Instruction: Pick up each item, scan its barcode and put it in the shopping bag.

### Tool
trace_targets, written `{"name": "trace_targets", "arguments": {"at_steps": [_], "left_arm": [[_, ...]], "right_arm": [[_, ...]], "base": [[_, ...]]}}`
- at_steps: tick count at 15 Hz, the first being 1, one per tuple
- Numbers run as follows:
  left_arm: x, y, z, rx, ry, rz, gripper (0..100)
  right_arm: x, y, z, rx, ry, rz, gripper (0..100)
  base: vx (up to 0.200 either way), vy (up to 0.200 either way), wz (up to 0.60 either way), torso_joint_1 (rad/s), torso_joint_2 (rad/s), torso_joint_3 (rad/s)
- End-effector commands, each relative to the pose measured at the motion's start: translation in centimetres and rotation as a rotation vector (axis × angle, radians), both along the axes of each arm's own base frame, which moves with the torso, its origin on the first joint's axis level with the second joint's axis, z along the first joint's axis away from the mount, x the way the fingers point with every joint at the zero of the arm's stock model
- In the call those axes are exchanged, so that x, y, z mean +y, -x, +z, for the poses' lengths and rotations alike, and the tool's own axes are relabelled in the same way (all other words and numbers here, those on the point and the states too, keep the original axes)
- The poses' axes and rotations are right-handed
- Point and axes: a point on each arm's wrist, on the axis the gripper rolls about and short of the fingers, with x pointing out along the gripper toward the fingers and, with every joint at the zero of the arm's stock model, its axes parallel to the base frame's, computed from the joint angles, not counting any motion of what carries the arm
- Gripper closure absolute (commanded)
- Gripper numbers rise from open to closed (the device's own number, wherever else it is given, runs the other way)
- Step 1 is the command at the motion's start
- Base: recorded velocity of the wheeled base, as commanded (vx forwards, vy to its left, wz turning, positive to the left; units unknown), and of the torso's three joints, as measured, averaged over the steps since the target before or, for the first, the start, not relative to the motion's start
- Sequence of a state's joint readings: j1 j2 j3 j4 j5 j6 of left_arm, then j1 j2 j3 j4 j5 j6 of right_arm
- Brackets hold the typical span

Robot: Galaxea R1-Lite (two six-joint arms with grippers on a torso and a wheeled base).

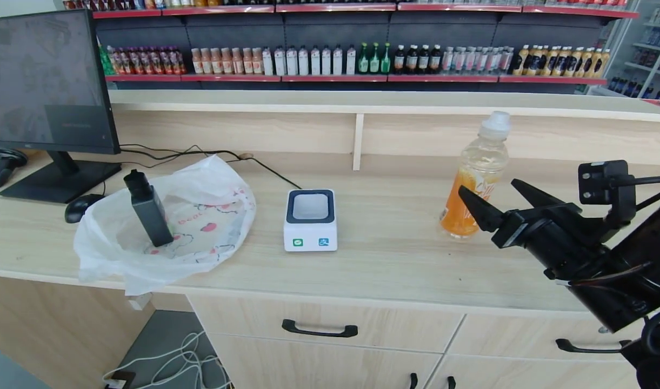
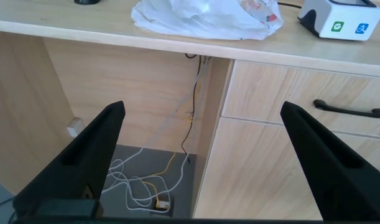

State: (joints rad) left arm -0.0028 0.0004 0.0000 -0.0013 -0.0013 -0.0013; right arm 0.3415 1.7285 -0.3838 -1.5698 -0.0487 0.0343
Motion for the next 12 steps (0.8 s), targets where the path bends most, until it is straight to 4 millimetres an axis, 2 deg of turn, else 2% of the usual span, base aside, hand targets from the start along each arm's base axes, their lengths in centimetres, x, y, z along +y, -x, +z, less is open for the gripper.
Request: {"name": "trace_targets", "arguments": {"at_steps": [1, 4, 7, 12], "left_arm": [[0.0, 0.0, 0.0, -0.001, 0.002, 0.001, 0], [0.0, 0.0, 0.0, -0.002, 0.0, 0.001, 0], [0.0, 0.0, 0.0, -0.004, -0.001, 0.001, 0], [0.0, 0.0, 0.0, -0.005, -0.003, 0.001, 0]], "right_arm": [[-0.4, -0.8, -1.0, 0.035, 0.011, -0.026, 0], [-0.6, -2.7, -1.6, 0.044, 0.013, -0.05, 0], [-0.3, -3.7, -2.7, 0.072, 0.024, -0.052, 0], [-0.3, -4.9, -3.1, 0.074, 0.024, -0.063, 0]], "base": [[0.0, 0.0, 0.0, 0.0, 0.0, 0.0], [0.0, 0.0, 0.0, 0.0, 0.0, 0.0], [0.0, 0.0, 0.0, 0.0, 0.0, 0.0], [0.0, 0.0, 0.0, 0.0, 0.0, 0.0]]}}
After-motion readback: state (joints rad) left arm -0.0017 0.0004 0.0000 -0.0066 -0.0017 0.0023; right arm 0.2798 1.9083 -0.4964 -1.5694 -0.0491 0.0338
